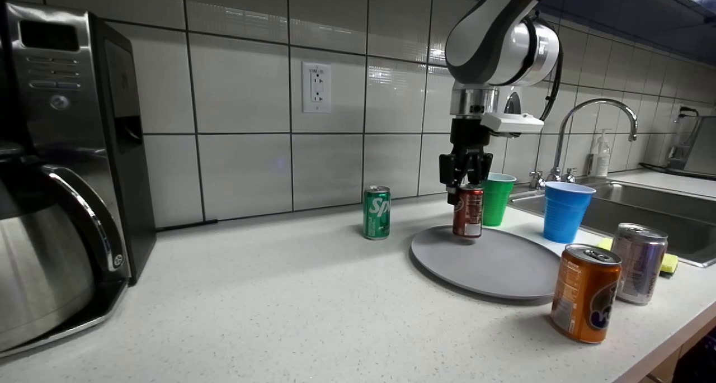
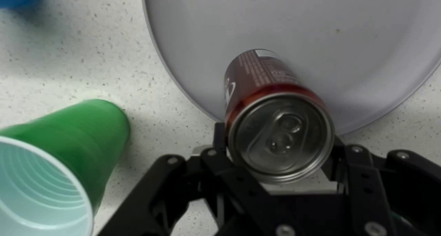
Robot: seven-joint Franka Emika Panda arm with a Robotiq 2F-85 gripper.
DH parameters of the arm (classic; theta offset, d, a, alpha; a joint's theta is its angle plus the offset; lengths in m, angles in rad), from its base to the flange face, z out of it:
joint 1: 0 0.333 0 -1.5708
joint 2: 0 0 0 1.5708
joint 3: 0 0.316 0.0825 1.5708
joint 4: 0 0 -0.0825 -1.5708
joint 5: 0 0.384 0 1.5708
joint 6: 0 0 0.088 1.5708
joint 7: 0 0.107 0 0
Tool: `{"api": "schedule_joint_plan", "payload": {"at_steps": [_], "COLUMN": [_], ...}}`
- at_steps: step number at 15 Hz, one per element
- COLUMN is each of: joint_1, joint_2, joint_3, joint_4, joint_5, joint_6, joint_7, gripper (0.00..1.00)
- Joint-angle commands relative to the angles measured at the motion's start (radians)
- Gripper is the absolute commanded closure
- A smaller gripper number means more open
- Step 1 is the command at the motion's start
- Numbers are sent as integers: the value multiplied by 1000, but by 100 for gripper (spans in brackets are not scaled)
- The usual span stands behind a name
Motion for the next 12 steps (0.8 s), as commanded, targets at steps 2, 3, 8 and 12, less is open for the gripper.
{"api": "schedule_joint_plan", "payload": {"at_steps": [2,3,8,12], "joint_1": [-9,-8,-12,-7], "joint_2": [-36,-37,-65,-88], "joint_3": [4,4,5,9], "joint_4": [-37,-38,-46,-41], "joint_5": [-4,-5,1,-4], "joint_6": [10,11,17,14], "joint_7": [22,23,14,6], "gripper": [12,5,0,0]}}
